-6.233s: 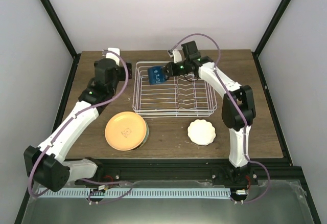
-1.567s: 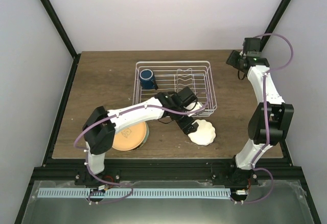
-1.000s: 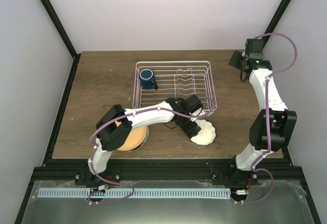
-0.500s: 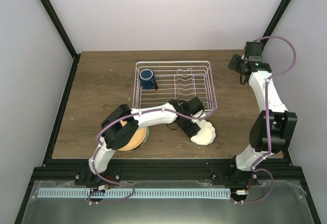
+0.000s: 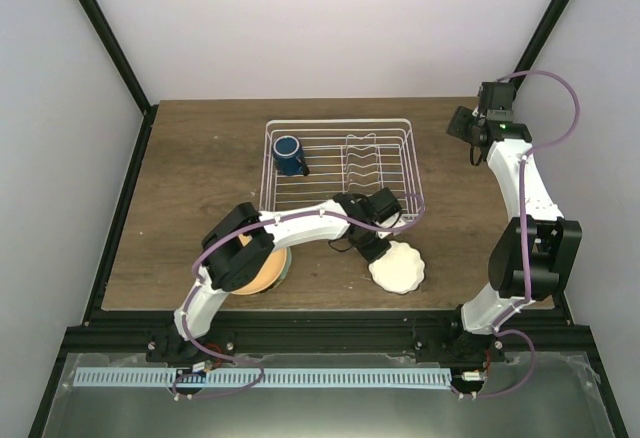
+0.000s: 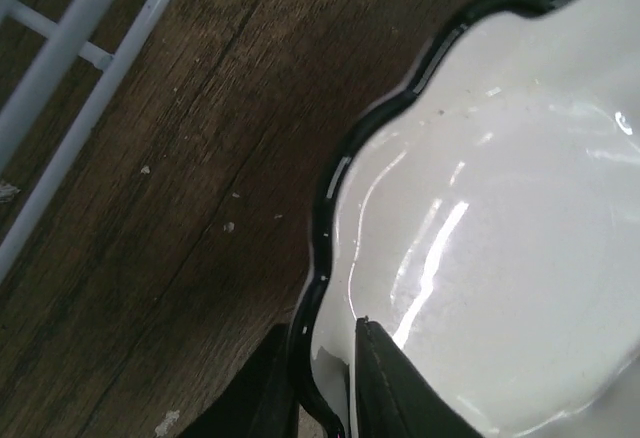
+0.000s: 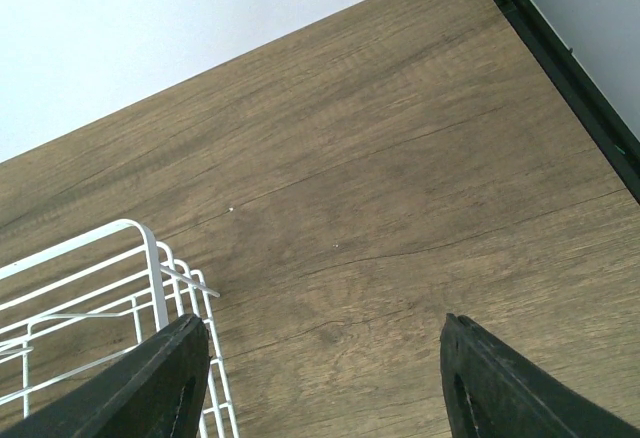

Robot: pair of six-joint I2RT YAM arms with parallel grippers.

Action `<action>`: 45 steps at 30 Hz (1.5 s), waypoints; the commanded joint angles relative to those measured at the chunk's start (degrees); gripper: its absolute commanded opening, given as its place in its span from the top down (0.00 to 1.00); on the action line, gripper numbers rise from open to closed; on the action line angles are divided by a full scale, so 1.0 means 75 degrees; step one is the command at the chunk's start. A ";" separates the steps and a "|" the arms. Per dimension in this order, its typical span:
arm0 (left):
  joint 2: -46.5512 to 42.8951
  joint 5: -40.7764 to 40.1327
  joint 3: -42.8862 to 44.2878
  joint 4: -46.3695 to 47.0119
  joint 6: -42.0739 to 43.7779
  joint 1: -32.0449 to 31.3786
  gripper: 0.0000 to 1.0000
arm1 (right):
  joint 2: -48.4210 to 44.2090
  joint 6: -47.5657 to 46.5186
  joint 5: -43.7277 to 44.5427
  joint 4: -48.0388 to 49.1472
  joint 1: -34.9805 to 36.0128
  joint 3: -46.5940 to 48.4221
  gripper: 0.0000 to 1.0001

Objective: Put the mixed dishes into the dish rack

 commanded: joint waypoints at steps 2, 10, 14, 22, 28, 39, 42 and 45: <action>-0.0141 0.0142 0.0054 -0.0319 0.0169 -0.0041 0.87 | -0.0083 -0.0082 0.0107 0.0009 -0.0071 0.0213 0.36; -0.0915 0.0384 0.0194 -0.0062 0.0358 -0.0024 0.92 | -0.0064 -0.0226 -0.0090 0.0089 -0.0075 0.0364 0.02; -0.1327 0.0244 0.0439 -0.0033 0.0476 0.0036 0.93 | -0.0129 -0.0312 -0.0464 0.0164 -0.0064 0.0382 0.00; -0.2139 -0.0059 0.0834 -0.0080 0.0759 0.0618 0.95 | 0.0086 -0.0254 -0.1517 0.0110 -0.0069 0.0487 0.03; -0.2967 -0.0694 0.0527 -0.0009 0.1029 0.1414 0.96 | 0.0128 -0.0724 -0.2911 0.0268 -0.0075 0.0467 0.04; -0.3472 0.0059 0.0052 0.0447 0.1144 0.3857 0.96 | 0.0390 -0.0159 -0.7953 0.2190 -0.0025 -0.0329 0.01; -0.3244 0.0398 0.0292 0.0539 0.1121 0.4156 0.97 | 0.0499 -0.0412 -0.8355 0.2287 0.0239 -0.0332 0.01; -0.2940 0.0658 0.0698 0.0513 0.1130 0.4340 0.99 | 0.0690 -0.0897 -0.8462 0.2107 0.0652 -0.0162 0.01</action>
